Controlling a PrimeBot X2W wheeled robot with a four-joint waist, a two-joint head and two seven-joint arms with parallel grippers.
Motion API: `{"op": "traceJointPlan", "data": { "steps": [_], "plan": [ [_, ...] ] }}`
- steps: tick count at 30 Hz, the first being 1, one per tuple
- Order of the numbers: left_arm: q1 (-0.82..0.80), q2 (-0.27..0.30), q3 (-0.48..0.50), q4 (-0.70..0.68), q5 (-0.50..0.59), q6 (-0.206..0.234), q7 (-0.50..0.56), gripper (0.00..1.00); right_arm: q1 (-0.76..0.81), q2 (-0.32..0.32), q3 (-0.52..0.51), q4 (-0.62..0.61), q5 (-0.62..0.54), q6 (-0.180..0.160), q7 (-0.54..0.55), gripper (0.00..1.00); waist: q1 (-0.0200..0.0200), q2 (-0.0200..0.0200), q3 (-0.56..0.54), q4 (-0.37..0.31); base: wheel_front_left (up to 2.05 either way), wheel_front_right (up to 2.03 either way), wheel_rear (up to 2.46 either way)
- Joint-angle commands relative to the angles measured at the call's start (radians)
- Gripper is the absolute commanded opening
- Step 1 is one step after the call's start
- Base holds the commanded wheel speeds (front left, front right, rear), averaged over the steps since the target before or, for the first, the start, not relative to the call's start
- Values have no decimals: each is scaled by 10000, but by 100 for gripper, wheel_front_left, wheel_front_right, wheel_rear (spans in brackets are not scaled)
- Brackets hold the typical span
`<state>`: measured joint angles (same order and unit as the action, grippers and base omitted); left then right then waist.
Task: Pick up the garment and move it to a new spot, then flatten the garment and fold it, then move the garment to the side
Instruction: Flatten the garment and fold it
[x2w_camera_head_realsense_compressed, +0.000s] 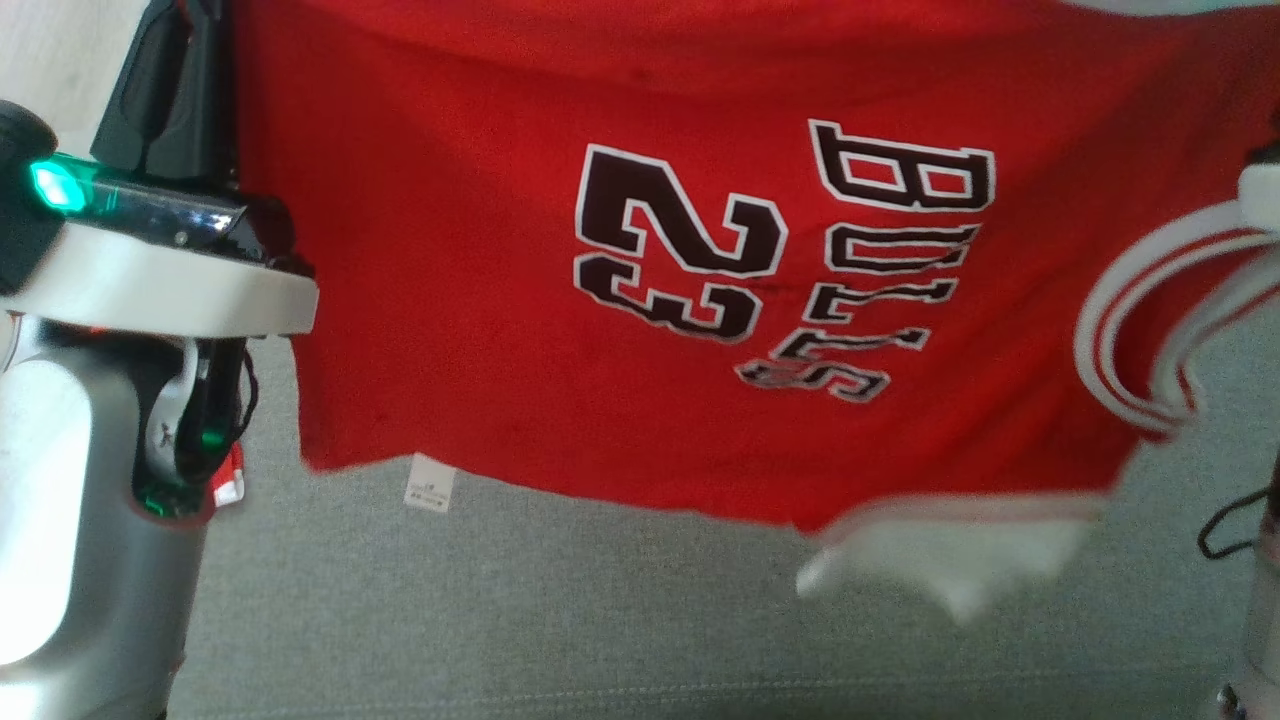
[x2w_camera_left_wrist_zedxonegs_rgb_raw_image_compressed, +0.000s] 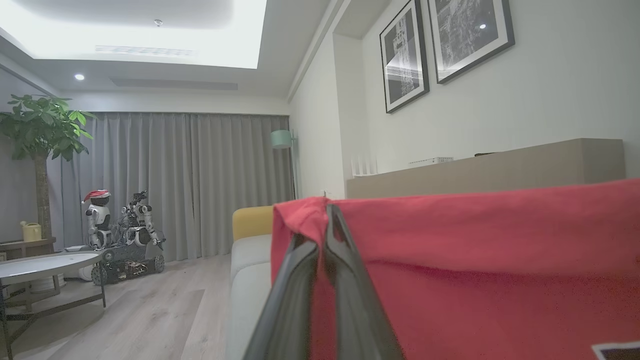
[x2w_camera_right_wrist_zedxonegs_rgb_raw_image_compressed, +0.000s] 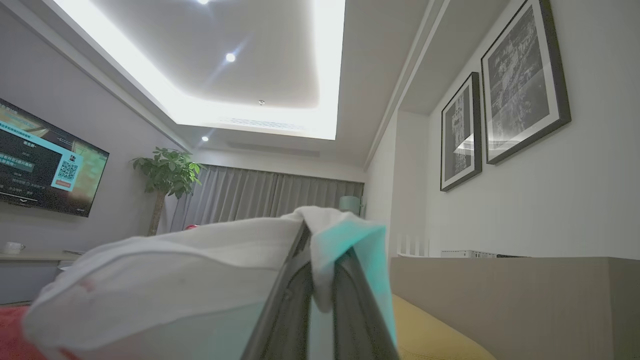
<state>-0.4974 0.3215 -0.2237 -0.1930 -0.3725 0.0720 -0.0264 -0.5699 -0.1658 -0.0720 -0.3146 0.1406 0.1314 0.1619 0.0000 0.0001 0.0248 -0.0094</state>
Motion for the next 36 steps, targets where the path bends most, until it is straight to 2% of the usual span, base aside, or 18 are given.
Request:
{"op": "traceJointPlan", "data": {
  "steps": [1,8,13,19,20,21,23,24,29,36],
  "plan": [
    [-609,389,375,-284,1,66,108,0,-469,-26,178,-136,105,-7,90,0,0,-1,-7,-1,0,0,0],
    [-932,205,201,184,-215,-89,34,0,-1271,-146,478,783,585,-7,158,0,0,-1,87,69,0,0,0],
    [-2048,-35,34,1312,-365,-467,-315,0,-2585,-164,612,2140,1018,-7,-123,0,0,-1,547,106,0,0,0],
    [-4639,-316,-66,3915,-330,-1094,-1137,0,-5427,-162,964,5283,1487,-7,-1470,0,0,-1,1596,61,0,0,0],
    [-5105,-360,-90,4458,-282,-1192,-1363,0,-5910,-141,1043,5888,1523,-7,-1770,0,0,-1,1739,56,0,0,0],
    [-6031,-458,-122,5560,-210,-1356,-1744,0,-6907,-35,1211,7062,1674,-7,-2386,0,0,-1,2076,40,0,0,0],
    [-6815,-567,-101,6584,-173,-1474,-2038,0,-7768,73,1545,8130,1715,-7,-3043,0,0,-1,2391,-6,0,0,0],
    [-6815,-567,-101,6584,-173,-1474,-2038,0,-7768,73,1545,8130,1715,-7,-3043,0,0,-1,2391,-6,0,0,0],
    [-8176,-922,184,8871,-235,-1615,-2325,0,-9331,496,1789,10697,2100,-7,-4006,0,0,-1,3223,-109,0,0,0],
    [-8440,-1410,177,11002,-99,-1820,-2350,0,-9925,904,2377,13605,2193,-7,-4157,0,0,-1,4120,-40,0,0,0]
  ]
}}
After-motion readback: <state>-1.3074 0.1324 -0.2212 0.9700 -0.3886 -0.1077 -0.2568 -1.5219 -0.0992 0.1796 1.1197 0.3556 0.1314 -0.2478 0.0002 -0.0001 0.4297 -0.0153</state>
